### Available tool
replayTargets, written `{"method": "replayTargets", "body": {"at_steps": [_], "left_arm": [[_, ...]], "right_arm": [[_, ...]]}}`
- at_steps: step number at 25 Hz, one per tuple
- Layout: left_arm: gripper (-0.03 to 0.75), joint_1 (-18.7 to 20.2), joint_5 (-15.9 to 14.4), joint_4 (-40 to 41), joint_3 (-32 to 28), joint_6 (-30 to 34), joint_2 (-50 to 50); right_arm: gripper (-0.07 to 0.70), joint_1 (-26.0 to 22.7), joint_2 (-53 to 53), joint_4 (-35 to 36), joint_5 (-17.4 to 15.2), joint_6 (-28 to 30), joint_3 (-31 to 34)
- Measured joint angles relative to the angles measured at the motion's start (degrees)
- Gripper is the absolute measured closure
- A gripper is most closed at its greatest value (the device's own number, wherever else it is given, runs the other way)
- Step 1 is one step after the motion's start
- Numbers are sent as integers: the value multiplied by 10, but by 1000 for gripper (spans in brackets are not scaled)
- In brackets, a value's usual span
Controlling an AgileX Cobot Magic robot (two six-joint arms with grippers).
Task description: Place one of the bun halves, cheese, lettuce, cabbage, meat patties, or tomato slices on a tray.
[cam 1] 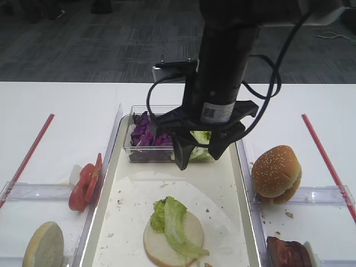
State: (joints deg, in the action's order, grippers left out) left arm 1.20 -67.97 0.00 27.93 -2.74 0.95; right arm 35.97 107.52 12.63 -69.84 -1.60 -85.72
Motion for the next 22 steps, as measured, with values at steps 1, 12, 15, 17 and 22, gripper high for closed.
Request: {"method": "replayTargets", "body": {"at_steps": [1, 12, 15, 17, 22], "left_arm": [[356, 0, 0, 0, 0, 0, 0], [356, 0, 0, 0, 0, 0, 0], [356, 0, 0, 0, 0, 0, 0], [356, 0, 0, 0, 0, 0, 0], [356, 0, 0, 0, 0, 0, 0]], "right_arm": [[163, -9, 0, 0, 0, 1, 0], [163, -138, 0, -5, 0, 16, 0], [163, -171, 0, -21, 0, 16, 0], [163, -194, 0, -29, 0, 16, 0], [163, -246, 0, -46, 0, 16, 0]]}}
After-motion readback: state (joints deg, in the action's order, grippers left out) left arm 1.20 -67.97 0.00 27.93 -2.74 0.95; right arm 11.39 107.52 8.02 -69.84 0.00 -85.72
